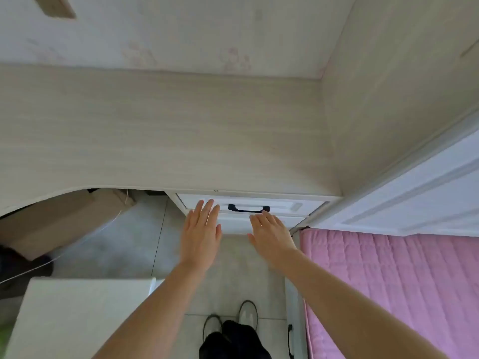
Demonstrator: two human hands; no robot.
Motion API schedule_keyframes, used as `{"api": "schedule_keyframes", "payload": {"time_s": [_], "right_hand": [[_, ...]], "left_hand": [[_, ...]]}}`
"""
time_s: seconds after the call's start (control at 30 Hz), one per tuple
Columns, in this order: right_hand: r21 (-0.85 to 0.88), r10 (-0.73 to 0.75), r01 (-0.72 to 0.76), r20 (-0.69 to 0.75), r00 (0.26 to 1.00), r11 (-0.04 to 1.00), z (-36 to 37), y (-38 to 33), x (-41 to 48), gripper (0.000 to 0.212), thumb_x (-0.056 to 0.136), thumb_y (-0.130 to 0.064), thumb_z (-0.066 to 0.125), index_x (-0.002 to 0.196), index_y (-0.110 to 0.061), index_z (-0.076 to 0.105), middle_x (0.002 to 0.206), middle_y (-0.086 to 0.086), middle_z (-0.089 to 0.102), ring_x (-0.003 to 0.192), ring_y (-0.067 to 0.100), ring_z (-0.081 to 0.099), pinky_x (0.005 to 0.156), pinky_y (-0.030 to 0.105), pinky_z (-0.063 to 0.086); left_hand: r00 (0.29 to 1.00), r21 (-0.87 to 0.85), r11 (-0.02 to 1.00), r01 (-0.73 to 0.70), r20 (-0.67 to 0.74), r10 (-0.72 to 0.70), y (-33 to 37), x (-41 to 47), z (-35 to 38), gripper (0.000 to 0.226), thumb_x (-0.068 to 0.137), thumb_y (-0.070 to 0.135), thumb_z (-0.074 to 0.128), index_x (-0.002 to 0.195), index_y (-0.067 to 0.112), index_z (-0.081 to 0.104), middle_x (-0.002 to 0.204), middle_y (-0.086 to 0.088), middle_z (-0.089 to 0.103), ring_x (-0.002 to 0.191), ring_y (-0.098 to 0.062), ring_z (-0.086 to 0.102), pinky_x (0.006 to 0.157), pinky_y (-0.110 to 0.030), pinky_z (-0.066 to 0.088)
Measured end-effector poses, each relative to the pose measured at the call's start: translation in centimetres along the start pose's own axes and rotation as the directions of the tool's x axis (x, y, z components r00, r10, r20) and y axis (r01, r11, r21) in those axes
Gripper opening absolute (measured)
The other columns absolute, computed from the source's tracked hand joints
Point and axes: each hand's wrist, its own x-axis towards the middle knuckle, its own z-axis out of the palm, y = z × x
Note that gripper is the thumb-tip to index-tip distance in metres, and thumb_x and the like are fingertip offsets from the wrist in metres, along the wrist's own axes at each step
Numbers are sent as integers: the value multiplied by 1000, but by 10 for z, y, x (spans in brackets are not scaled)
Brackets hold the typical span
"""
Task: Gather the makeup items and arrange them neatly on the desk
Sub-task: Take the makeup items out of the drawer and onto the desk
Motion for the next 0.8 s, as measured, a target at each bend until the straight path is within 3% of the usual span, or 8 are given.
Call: {"api": "schedule_keyframes", "payload": {"time_s": [0.13, 0.3, 0.57, 0.8], "right_hand": [[34, 6, -10, 105, 995, 999, 28, 10, 26, 47, 94, -26, 49, 133, 0, 45, 126, 15, 55, 127, 33, 44, 104, 39, 36], [20, 2, -7, 230, 973, 1000, 47, 7, 58, 56, 99, -27, 42, 145, -1, 24, 145, 15, 38, 139, 31, 28, 114, 39, 24], [65, 73, -93, 264, 962, 994, 69, 0, 72, 48, 92, -11, 47, 138, -6, 35, 130, 11, 48, 121, 32, 43, 112, 42, 24], [64, 92, -111, 247, 965, 992, 65, -4, 66, 55, 88, 1, 42, 142, -4, 31, 132, 12, 45, 125, 32, 39, 117, 46, 14]], "left_hand": [[999, -82, 996, 47, 4, -47, -11, 18, 22, 44, 89, 13, 64, 131, 7, 55, 142, -11, 49, 136, -31, 40, 107, -47, 40], [999, -96, 995, 22, 33, -19, -24, 21, 42, 46, 91, 14, 59, 135, 8, 50, 146, -9, 44, 139, -29, 34, 109, -48, 37], [1000, -57, 998, 0, 10, 1, -28, 20, 54, 56, 91, 16, 58, 143, 11, 41, 149, -4, 40, 142, -27, 29, 117, -45, 22], [999, -25, 999, -33, -9, 32, -32, 23, 58, 58, 89, 15, 61, 143, 11, 41, 146, -4, 43, 141, -28, 32, 115, -48, 25]]}}
